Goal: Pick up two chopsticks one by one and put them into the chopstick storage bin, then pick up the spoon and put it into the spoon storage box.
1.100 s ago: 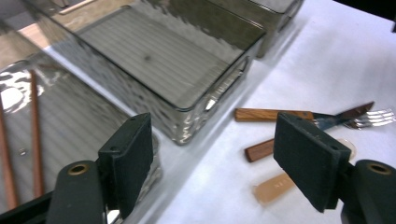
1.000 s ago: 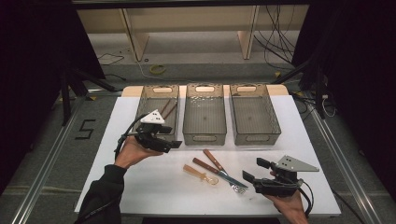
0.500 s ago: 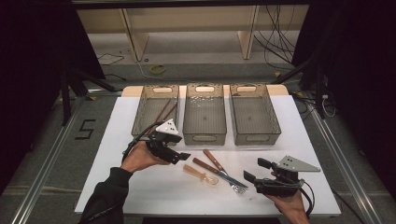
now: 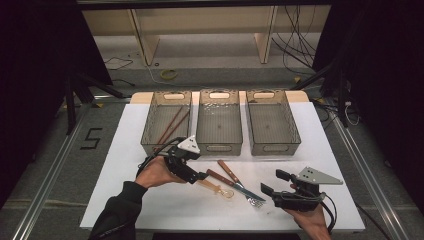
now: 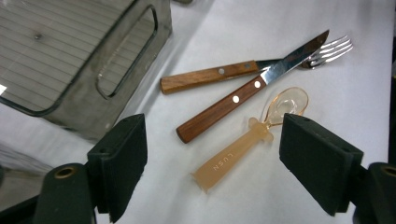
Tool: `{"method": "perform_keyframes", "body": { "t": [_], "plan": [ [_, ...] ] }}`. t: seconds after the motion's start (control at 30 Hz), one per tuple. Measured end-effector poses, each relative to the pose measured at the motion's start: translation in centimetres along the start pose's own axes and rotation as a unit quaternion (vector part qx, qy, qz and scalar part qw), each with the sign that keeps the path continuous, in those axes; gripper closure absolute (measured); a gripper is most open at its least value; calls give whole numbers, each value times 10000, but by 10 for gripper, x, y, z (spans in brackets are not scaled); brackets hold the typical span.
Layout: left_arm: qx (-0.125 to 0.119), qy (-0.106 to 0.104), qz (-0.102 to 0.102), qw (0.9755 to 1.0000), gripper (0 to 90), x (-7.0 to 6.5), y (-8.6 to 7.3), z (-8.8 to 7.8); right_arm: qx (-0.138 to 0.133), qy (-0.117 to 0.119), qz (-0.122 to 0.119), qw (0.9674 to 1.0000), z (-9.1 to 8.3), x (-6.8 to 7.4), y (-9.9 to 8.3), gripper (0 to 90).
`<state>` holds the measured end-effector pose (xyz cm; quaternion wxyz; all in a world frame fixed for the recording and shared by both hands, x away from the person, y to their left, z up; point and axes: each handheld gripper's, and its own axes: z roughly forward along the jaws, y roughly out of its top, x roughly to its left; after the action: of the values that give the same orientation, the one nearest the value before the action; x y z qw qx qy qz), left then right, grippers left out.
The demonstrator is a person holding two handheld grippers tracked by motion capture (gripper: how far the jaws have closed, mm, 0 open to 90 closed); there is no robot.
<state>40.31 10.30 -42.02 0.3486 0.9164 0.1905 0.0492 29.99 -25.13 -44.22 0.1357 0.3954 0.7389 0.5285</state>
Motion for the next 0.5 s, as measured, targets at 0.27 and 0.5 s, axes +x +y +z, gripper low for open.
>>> {"method": "perform_keyframes", "body": {
  "t": [0.27,0.5],
  "plan": [
    [231,-104,196,9995,229,-7,1,12,-3,8,6,10000,0,0,0,223],
    [425,-210,373,9982,230,-12,3,21,24,21,-6,10000,1,-1,0,223]
  ]
}}
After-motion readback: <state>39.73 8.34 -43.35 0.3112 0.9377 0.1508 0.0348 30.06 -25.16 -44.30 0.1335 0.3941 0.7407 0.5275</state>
